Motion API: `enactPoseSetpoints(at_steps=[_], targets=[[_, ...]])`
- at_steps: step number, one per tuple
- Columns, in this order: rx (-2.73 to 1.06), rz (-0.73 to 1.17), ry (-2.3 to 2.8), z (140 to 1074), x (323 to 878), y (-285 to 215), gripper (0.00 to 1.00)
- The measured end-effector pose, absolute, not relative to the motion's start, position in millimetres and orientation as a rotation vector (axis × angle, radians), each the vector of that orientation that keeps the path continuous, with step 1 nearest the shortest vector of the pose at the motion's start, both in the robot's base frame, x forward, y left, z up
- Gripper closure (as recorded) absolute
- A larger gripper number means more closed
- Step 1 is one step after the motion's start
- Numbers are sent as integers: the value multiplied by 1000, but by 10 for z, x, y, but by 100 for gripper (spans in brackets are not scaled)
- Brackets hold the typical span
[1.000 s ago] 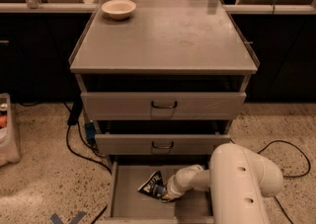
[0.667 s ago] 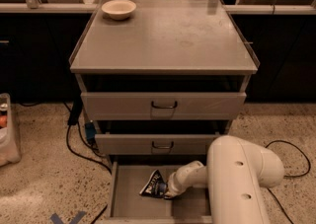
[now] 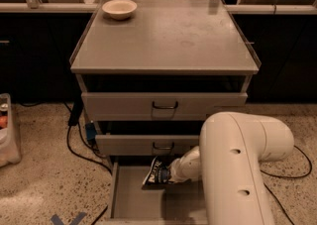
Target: Pick blue chip bag from bottom drawer and place on counter
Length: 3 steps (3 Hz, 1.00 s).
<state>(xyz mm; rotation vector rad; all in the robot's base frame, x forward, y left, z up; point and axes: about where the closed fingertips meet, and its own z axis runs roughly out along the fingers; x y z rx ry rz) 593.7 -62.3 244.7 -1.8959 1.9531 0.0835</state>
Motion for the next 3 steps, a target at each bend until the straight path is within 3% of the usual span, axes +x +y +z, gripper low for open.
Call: enactPoseSetpoints(at_steps=[1, 3], targets=[[-1914, 23, 1913, 2970, 6017, -639, 100], [-1933, 30, 1907, 3149, 5864, -650, 100]])
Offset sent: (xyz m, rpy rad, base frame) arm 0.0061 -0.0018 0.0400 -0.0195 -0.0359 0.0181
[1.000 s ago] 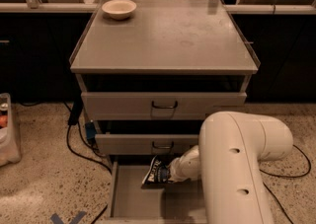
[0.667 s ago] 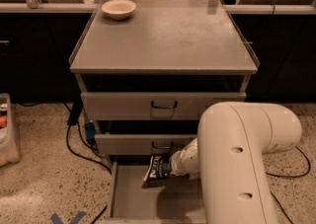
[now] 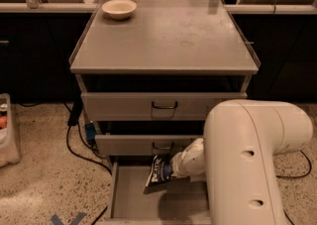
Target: Pick blue chip bag from bottom drawer and place on counter
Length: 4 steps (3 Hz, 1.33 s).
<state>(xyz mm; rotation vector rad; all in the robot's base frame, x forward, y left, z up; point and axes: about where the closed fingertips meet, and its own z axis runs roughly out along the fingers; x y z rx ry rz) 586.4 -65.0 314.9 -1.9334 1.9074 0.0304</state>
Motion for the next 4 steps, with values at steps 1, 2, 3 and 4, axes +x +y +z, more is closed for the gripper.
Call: enactPoseSetpoints(at_steps=[1, 2, 3, 4], targets=[[-1950, 43, 1920, 3353, 5625, -702, 100], [-1940, -22, 1919, 3784, 5588, -902, 100], [-1928, -150, 1883, 4412, 5723, -1062, 100], [-1898, -293, 1853, 5096, 5801, -1134, 100]])
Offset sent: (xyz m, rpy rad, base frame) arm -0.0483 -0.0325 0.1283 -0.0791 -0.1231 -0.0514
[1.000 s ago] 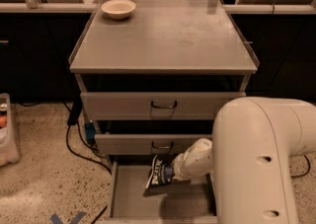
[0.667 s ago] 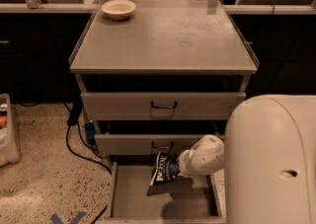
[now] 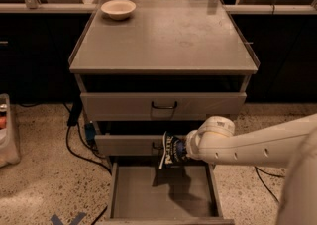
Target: Pick blue chip bag from bottom drawer and place on counter
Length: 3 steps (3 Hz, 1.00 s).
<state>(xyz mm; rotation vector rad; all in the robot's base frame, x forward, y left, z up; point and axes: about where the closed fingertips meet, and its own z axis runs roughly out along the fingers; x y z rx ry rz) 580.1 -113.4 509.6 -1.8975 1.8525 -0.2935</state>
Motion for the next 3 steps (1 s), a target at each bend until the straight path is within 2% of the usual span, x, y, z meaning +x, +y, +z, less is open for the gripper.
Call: enactPoseSetpoints(at_steps=[3], targets=[[-1881, -359, 1828, 5503, 5838, -1099, 100]])
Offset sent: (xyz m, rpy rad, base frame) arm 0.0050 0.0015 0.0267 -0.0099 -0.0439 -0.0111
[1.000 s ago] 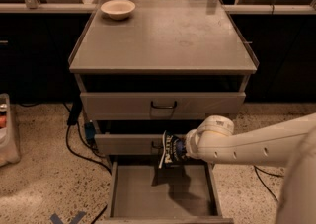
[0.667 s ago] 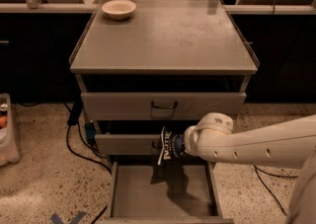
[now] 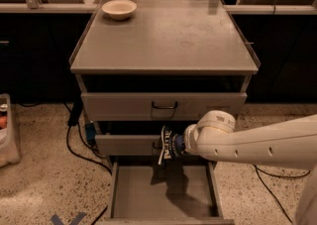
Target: Pick blue chip bag from bottom drawer and place on counter
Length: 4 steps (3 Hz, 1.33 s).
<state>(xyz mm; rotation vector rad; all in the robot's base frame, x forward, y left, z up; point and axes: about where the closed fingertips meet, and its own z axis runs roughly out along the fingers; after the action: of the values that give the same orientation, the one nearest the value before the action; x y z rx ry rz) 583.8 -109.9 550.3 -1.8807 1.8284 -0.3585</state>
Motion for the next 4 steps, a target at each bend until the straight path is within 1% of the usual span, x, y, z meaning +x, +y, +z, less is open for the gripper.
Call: enactPoseSetpoints(at_steps=[1, 3, 4], targets=[[-1884, -428, 1807, 5902, 5837, -1117, 100], [-1846, -684, 1705, 7299, 6088, -1184, 100], [-1846, -684, 1704, 7300, 6087, -1183, 100]])
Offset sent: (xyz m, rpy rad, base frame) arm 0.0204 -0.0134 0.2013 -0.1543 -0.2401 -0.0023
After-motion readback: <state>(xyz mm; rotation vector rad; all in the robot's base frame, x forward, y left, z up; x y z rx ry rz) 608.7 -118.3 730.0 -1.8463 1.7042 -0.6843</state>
